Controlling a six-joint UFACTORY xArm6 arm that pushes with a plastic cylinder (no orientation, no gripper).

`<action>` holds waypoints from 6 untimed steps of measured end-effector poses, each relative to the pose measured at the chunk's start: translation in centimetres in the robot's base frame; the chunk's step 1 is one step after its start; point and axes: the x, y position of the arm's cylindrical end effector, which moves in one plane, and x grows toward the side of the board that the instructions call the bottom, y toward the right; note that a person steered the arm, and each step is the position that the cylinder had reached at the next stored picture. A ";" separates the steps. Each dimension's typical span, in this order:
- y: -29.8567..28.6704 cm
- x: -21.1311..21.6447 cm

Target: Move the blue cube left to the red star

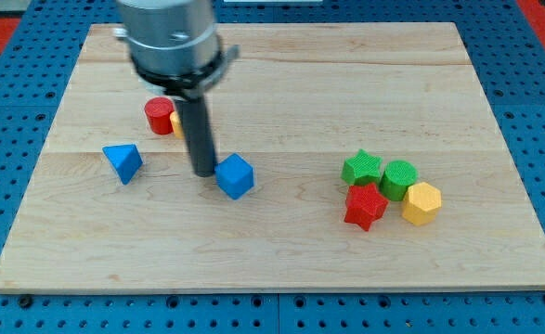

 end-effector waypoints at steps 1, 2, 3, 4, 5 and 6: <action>7.4 0.0; 10.9 0.9; 1.0 0.1; -0.2 1.7; 7.8 3.6; 13.2 3.6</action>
